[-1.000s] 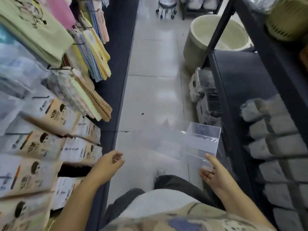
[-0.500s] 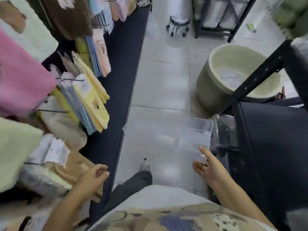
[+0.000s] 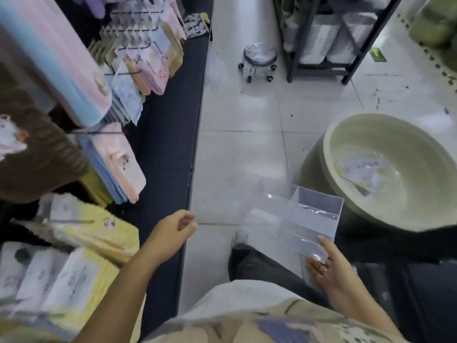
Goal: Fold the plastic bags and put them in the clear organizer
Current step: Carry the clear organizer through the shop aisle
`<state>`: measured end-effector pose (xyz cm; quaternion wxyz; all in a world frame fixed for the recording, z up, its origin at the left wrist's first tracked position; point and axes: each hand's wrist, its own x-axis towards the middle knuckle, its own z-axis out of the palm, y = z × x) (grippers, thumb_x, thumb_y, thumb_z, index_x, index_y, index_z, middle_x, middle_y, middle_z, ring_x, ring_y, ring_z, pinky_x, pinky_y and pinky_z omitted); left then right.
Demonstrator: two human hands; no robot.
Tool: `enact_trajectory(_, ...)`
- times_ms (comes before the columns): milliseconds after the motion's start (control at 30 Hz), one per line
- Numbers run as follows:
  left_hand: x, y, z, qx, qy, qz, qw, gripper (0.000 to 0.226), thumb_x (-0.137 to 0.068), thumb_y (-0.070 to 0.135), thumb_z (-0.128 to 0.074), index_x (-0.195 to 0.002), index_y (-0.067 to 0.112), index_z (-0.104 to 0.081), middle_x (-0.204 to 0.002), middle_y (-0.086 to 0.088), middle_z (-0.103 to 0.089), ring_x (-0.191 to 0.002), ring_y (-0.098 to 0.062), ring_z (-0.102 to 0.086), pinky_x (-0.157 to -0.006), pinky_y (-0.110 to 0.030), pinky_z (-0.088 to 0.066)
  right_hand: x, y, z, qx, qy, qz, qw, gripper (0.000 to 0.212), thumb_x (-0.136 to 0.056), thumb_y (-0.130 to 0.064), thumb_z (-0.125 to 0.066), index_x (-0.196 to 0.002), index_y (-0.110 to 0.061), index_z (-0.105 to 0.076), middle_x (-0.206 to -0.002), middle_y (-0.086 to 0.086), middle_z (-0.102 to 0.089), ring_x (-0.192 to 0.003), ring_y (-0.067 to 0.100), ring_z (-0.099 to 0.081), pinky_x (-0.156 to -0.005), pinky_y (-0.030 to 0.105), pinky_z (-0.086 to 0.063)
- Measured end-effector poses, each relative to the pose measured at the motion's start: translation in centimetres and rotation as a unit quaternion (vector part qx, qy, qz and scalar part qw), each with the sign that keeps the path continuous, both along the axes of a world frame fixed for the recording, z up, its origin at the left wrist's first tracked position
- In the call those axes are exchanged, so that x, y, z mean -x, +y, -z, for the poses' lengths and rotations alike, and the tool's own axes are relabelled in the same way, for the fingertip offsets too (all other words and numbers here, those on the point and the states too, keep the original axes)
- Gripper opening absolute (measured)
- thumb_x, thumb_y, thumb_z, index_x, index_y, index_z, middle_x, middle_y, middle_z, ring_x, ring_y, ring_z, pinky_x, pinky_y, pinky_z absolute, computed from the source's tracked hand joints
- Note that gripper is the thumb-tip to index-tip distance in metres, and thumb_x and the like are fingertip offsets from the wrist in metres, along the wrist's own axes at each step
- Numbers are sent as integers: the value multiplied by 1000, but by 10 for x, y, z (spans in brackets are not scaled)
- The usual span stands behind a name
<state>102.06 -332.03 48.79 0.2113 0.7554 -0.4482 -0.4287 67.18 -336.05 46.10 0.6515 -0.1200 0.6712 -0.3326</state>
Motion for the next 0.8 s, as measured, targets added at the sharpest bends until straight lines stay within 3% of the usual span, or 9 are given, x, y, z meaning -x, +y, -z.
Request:
enact_trajectory(67, -13, -52, 4, -17, 8, -12, 1000, 21, -93, 29, -59, -114, 27, -60, -105, 15, -62, -98, 0, -57, -78, -18, -45, -23, -73, -4, -12, -1, -4, 1000, 57, -81, -40, -71, -128, -14, -51, -125, 17, -58, -104, 30, -60, -75, 32, -51)
enact_trajectory(200, -53, -160, -1, -32, 24, -20, 999, 15, -93, 28, -61, -107, 35, -60, -102, 20, -62, -96, 4, -58, -72, -11, -42, -65, -220, -12, 25, 23, -31, 999, 48, -77, -39, -73, -116, -19, -53, -111, 3, -53, -87, 23, -61, -59, 24, -53)
enact_trajectory(300, -92, -237, -5, -19, 26, -66, 997, 14, -91, 25, -63, -99, 36, -62, -99, 19, -65, -95, 5, -60, -75, -12, -43, -100, -323, -16, 33, 19, -59, 998, 53, -59, -45, -80, -99, -21, -55, -104, -1, -48, -83, 22, -61, -52, 22, -54)
enact_trajectory(367, -119, -291, 1, -18, 29, -95, 995, 14, -90, 24, -65, -98, 35, -64, -98, 16, -68, -95, 4, -61, -77, -13, -43, -124, -391, -10, 40, 10, -79, 996, 64, -48, -49, -83, -98, -21, -57, -106, 0, -48, -82, 22, -62, -54, 22, -54)
enact_trajectory(500, -170, -409, 22, -21, 30, -109, 993, 15, -90, 19, -66, -96, 33, -64, -98, 10, -68, -96, -2, -63, -76, -13, -43, -176, -518, 5, 42, 1, -98, 994, 69, -61, -45, -81, -118, -15, -55, -110, 2, -50, -87, 23, -62, -57, 21, -55)
enact_trajectory(800, -269, -748, -7, 4, 7, -30, 1000, 13, -92, 24, -62, -100, 35, -60, -102, 15, -64, -100, -4, -59, -77, -17, -45, -240, -758, -4, -1, 12, -21, 1000, 45, -77, -39, -74, -109, -11, -58, -100, 10, -55, -80, 23, -62, -61, 26, -54)
